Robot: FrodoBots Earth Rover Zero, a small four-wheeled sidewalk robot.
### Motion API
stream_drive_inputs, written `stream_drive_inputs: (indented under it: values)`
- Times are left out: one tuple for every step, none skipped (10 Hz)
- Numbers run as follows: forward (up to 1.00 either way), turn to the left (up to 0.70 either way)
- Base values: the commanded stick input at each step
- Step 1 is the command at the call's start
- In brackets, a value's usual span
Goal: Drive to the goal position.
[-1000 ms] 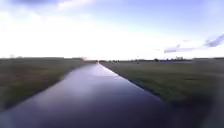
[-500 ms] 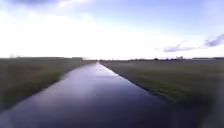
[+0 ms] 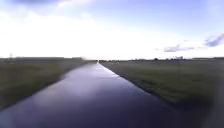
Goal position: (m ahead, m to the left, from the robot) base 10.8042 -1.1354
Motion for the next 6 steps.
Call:
stream_drive_inputs:
  values:
    - [0.45,0.06]
    - [0.45,0.19]
    - [0.45,0.23]
    - [0.45,0.24]
    - [0.45,0.26]
    - [0.45,0.27]
